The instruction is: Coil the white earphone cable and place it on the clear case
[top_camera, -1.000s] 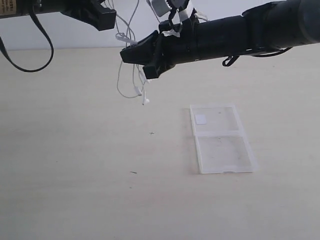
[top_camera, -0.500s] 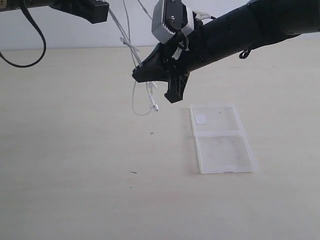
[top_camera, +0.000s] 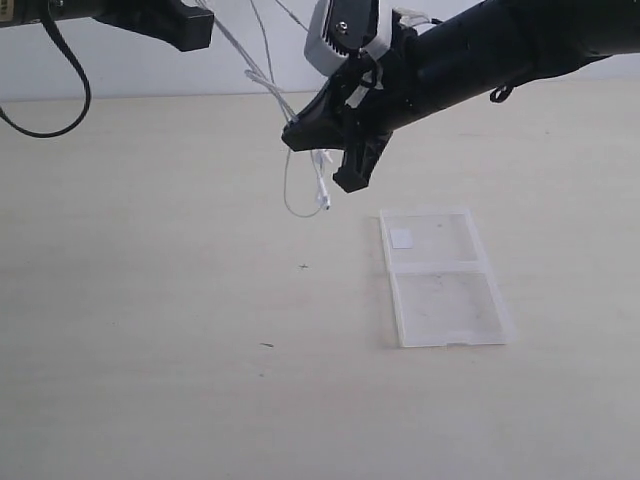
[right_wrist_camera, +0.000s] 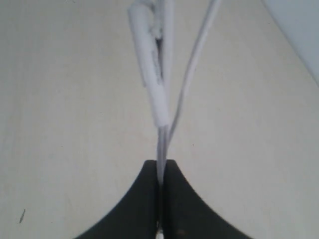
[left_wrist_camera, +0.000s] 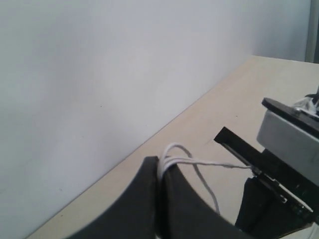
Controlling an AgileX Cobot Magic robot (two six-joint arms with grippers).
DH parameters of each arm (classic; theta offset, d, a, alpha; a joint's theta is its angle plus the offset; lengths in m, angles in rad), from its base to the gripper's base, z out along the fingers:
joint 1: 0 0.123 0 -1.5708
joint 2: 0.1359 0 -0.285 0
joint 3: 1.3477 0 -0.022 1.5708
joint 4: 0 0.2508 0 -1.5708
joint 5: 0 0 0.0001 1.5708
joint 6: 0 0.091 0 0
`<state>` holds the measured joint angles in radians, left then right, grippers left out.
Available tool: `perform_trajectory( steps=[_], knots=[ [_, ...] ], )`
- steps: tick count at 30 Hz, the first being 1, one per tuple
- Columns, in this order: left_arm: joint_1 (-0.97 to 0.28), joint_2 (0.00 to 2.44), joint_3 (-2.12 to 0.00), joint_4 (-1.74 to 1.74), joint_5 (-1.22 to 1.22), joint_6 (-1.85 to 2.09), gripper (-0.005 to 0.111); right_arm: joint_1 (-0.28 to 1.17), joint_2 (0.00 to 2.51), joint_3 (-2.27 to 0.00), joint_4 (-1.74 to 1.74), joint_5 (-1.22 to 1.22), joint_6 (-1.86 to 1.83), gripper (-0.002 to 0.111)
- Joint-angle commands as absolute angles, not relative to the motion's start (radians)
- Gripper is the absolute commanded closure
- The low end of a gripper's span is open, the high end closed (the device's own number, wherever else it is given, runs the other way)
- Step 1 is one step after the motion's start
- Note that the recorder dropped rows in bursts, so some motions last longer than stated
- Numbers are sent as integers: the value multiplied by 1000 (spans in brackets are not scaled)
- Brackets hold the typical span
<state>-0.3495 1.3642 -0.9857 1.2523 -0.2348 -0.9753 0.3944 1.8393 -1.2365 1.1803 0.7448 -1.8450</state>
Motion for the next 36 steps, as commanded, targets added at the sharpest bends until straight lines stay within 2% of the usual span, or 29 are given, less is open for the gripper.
perform_trajectory(
  steps=[1, 10, 19, 22, 29, 33, 36],
  knots=[
    [-348, 1350, -987, 1236, -212, -977, 107, 396, 1803, -1236, 1101, 690, -1747, 108],
    [-348, 1354, -987, 1253, -179, -977, 107, 396, 1712, -1236, 870, 547, -1374, 108],
    [-348, 1395, -987, 1253, -280, -970, 106, 396, 1658, -1236, 857, 547, -1259, 108],
    [-348, 1399, -987, 1284, -321, -978, 96, 396, 1654, -1236, 858, 545, -1250, 108],
    [-348, 1408, -987, 1330, -349, -989, 50, 396, 1651, -1236, 832, 511, -1220, 108],
    [-348, 1408, -987, 1426, -351, -1061, 36, 396, 1651, -1236, 666, 451, -1054, 108],
    [-348, 1408, -987, 1512, -367, -1117, 30, 396, 1651, -1236, 552, 424, -929, 108]
  ],
)
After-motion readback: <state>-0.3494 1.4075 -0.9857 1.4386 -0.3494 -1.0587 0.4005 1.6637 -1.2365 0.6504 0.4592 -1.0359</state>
